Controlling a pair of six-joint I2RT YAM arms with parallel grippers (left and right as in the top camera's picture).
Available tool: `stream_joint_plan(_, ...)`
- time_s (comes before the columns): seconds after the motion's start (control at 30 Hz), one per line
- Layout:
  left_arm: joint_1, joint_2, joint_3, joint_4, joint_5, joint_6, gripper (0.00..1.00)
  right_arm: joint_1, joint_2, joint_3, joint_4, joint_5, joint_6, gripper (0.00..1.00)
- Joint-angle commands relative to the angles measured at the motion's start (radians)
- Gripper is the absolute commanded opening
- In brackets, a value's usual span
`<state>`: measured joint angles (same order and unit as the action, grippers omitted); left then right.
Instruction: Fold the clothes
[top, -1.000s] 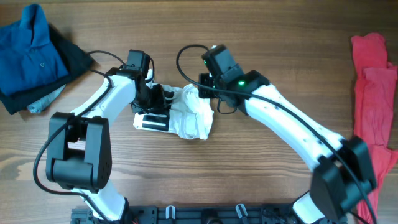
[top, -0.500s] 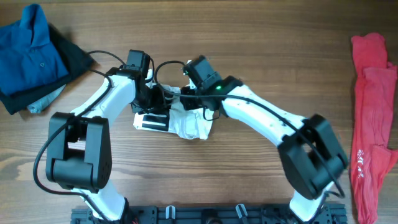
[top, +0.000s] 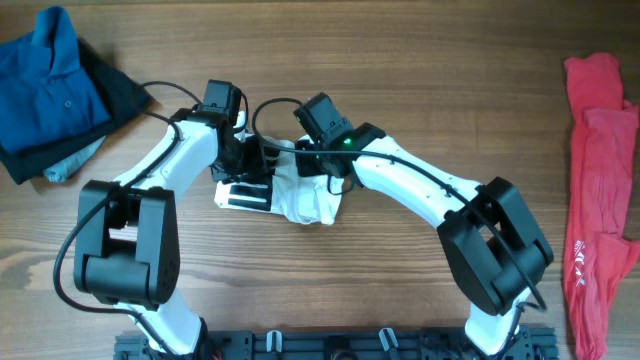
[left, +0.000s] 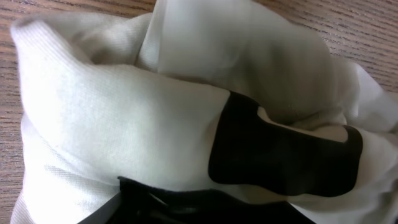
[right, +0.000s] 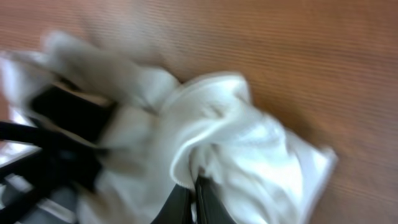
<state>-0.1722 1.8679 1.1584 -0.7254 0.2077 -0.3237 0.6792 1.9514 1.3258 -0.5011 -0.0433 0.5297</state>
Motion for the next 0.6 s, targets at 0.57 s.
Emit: stream_joint_plan(0.57, 0.006, 0.012, -0.024, -0.04, -0.034, -0.005, 0.49, -0.115, -0.061, -0.002, -0.195, 0.219, 0.088, 0.25)
